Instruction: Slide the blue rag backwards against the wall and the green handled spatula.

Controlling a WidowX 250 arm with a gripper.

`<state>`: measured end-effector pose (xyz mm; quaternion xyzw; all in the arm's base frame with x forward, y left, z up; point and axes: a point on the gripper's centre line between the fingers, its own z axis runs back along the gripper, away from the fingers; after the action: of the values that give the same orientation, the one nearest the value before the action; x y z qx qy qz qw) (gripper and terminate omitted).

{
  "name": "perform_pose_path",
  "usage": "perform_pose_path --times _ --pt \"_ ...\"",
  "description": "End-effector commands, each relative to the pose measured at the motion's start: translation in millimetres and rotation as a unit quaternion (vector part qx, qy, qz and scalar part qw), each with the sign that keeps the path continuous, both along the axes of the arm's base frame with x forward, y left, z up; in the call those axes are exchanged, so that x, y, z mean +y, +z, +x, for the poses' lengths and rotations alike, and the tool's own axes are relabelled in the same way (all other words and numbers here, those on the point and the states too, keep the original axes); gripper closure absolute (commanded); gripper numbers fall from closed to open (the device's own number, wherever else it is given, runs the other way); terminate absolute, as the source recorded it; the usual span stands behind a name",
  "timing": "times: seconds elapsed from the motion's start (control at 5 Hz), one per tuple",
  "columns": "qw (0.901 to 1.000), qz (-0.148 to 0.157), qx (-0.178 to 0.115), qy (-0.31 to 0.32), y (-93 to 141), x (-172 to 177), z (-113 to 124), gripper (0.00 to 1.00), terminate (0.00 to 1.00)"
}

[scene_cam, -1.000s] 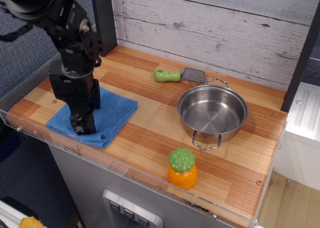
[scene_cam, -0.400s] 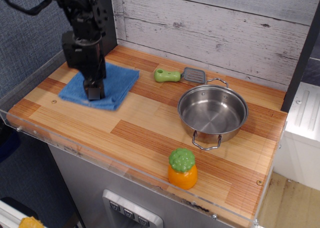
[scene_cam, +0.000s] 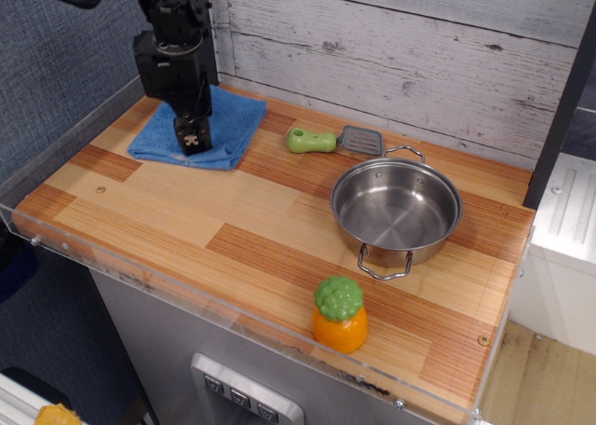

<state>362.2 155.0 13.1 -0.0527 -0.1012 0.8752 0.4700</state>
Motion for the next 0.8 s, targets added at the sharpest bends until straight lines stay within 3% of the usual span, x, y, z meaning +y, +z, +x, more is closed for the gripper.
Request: perform_pose_path --times 0.0,0.4,0.6 --pt "0.9999 0.002 -0.005 -0.013 8.4 -13.8 1.4 0.0 0.0" --pt "0.9997 -0.016 -0.012 -0.013 29.4 -21.1 -0.3 0.0 0.0" --pt "0.9993 -0.015 -0.033 -0.011 57.7 -18.5 5.4 0.0 0.0"
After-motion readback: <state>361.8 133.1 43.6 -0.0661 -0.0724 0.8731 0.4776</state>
